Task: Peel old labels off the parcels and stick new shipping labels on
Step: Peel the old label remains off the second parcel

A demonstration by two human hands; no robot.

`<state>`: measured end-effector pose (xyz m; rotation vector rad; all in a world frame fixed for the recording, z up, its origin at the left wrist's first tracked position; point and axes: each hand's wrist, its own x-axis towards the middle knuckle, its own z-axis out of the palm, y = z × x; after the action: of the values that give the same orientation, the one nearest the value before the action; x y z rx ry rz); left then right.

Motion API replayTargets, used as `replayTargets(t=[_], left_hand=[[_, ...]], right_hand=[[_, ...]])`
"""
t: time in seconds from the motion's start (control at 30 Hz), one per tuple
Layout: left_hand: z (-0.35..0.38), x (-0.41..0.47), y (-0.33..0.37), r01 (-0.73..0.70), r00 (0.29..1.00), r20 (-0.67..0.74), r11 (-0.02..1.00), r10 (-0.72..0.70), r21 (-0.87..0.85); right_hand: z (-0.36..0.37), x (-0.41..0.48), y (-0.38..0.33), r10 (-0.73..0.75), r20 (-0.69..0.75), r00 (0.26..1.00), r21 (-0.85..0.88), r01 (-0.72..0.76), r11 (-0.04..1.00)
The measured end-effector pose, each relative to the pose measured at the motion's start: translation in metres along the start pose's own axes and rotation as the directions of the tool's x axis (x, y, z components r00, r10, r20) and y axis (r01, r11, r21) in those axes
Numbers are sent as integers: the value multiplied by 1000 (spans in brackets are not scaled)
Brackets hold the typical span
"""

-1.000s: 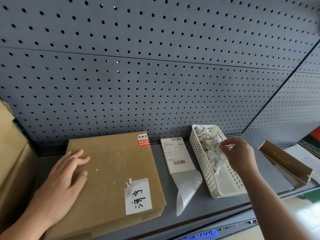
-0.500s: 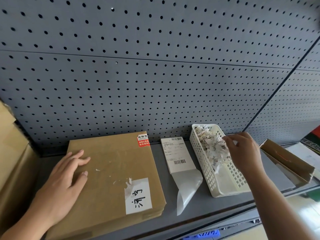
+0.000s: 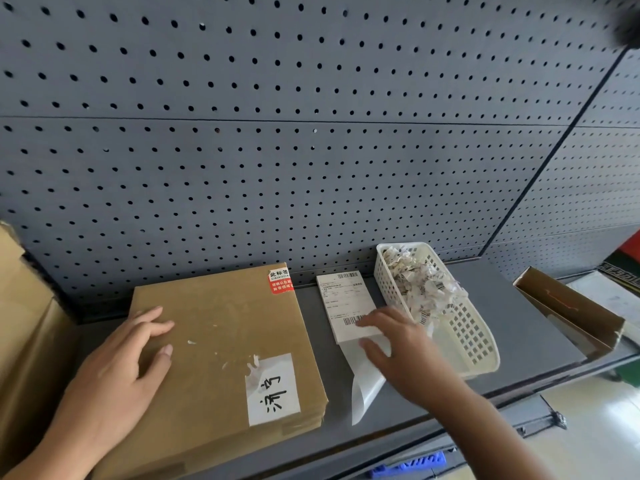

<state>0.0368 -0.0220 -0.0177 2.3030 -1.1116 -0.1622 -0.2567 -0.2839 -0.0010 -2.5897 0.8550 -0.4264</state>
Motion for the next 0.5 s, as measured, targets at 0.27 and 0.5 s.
replayTargets(t=[0.27, 0.5], left_hand=[[-11, -2, 33, -6, 999, -42, 998, 4, -59], [3, -5, 78, -72, 997, 16, 994, 73, -83]], right_hand=[[54, -1, 7, 146, 142, 979, -239, -109, 965], [58, 3, 11, 150, -87, 985, -134, -161, 978]])
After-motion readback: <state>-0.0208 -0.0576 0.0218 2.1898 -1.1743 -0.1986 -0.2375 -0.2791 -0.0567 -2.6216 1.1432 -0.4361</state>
